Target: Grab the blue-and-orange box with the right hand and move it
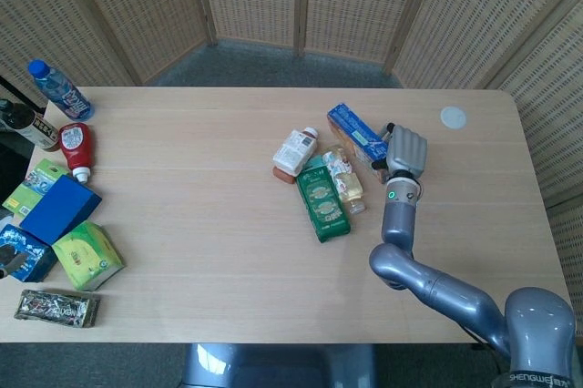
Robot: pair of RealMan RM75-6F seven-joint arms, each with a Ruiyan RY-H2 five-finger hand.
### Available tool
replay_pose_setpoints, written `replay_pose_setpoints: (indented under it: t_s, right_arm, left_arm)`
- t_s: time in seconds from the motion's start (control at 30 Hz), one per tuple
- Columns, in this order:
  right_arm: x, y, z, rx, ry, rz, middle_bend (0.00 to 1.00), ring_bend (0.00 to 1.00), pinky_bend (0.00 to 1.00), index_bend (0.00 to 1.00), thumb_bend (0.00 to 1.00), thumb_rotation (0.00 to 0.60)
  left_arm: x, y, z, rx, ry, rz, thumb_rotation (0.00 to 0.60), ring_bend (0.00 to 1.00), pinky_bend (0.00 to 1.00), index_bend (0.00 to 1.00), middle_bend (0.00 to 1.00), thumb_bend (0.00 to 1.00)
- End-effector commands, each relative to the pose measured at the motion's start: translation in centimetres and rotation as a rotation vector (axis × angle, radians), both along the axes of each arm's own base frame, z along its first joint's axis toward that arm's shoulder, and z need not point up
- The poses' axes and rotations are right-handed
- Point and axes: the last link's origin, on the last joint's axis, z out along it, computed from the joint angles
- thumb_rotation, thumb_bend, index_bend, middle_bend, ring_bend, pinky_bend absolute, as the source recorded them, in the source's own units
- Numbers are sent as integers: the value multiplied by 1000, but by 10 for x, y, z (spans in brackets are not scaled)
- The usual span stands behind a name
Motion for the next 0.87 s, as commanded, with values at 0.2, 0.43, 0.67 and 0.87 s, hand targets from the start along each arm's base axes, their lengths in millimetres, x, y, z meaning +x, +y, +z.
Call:
replay_pose_setpoints:
  t_s: [0.2, 0.43, 0.67, 0.87]
  right_arm:
    - [42, 8, 58, -95, -46, 90, 578, 453, 777, 497, 0, 600]
    - [88, 21, 107, -165, -99, 184, 586, 454, 776, 500, 0, 600]
    - [114, 30, 140, -209, -116, 231, 585, 454, 775, 494, 0, 600]
    - [125, 34, 153, -222, -120, 243, 584, 454, 775, 497, 0, 600]
  left_arm:
    - [2, -1, 2, 2, -15, -11, 600, 0, 0, 0, 0, 0]
    - [4, -1, 1, -3, -19, -22, 600, 0, 0, 0, 0, 0]
    - [4, 0, 0, -7, -14, -25, 600, 0, 0, 0, 0, 0]
    - [5, 1, -2, -14, -7, -25, 600, 0, 0, 0, 0, 0]
